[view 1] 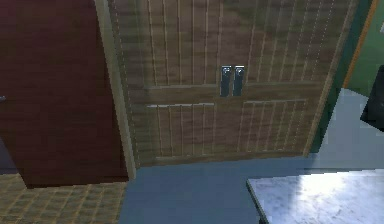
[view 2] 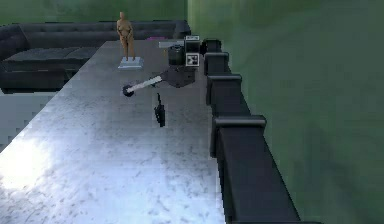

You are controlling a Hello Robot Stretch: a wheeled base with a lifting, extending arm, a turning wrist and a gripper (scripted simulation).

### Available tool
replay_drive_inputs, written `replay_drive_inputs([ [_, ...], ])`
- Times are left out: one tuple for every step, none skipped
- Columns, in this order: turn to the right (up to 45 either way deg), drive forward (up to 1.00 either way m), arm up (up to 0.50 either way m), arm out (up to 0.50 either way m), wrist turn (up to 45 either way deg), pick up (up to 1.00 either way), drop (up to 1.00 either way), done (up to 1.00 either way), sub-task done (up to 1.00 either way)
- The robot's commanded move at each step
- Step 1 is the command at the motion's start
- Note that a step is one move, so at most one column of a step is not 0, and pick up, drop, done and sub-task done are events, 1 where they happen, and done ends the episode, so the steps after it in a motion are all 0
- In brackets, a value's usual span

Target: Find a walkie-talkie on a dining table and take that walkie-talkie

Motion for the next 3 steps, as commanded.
replay_drive_inputs([
  [0.0,0.00,0.00,0.00,18.0,0.00,0.00,0.00,0.00],
  [0.0,0.00,-0.14,0.00,0.0,0.00,0.00,0.00,0.00],
  [0.0,0.00,0.00,0.00,0.0,1.00,0.00,0.00,0.00],
])
